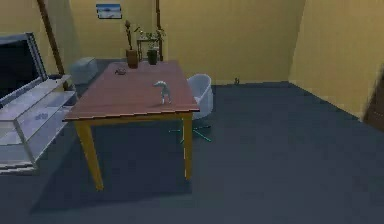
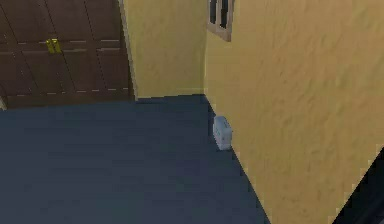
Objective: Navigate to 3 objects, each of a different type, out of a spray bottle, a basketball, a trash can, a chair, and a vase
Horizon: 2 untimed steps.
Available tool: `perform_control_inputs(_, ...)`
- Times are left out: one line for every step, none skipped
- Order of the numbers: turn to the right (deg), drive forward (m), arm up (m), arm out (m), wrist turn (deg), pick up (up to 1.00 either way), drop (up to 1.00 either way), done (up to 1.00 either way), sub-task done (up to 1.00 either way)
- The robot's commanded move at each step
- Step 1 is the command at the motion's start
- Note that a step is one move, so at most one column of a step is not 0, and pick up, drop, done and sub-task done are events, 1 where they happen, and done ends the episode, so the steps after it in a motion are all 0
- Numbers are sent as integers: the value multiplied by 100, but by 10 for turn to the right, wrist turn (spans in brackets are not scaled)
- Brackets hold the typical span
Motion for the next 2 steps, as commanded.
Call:
perform_control_inputs(0, 100, 0, 0, 0, 0, 0, 0, 0)
perform_control_inputs(-450, 0, 0, 0, 0, 0, 0, 0, 0)
